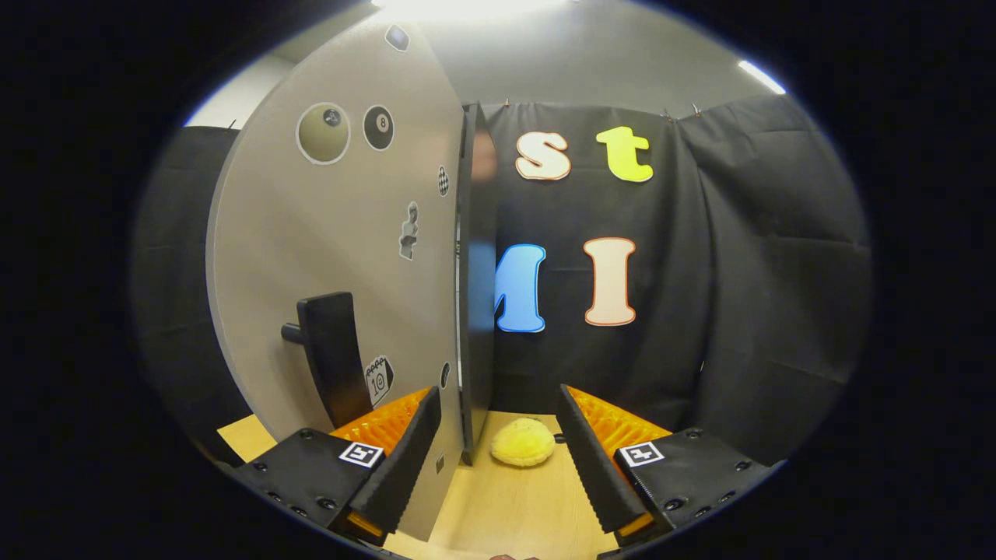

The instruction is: Open the shoe cabinet door, grab the shoes and put them into the shoe cabinet, then close the shoe cabinet door.

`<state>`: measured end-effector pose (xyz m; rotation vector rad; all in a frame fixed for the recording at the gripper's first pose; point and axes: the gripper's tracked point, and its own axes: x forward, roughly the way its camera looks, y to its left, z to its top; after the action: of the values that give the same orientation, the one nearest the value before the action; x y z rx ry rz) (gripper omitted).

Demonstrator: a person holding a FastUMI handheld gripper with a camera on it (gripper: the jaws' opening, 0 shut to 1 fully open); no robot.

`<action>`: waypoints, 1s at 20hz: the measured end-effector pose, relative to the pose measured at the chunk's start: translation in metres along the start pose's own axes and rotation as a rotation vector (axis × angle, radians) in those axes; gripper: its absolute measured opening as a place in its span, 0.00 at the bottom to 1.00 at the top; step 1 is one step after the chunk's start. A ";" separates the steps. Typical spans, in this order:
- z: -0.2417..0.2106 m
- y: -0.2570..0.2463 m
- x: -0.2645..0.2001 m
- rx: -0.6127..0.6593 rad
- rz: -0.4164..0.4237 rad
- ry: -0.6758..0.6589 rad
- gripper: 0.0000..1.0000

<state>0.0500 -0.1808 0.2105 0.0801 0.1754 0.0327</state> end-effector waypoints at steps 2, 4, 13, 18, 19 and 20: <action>0.001 0.008 0.001 -0.019 0.012 0.008 0.93; 0.001 0.020 -0.006 -0.027 0.010 0.004 0.94; -0.001 0.115 0.007 0.023 0.028 0.025 0.94; 0.004 0.169 0.032 0.055 -0.007 0.026 0.94; 0.005 0.183 0.039 0.051 -0.008 0.022 0.94; 0.007 0.196 0.047 0.042 -0.010 0.024 0.94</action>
<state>0.0930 0.0156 0.2257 0.1206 0.2002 0.0201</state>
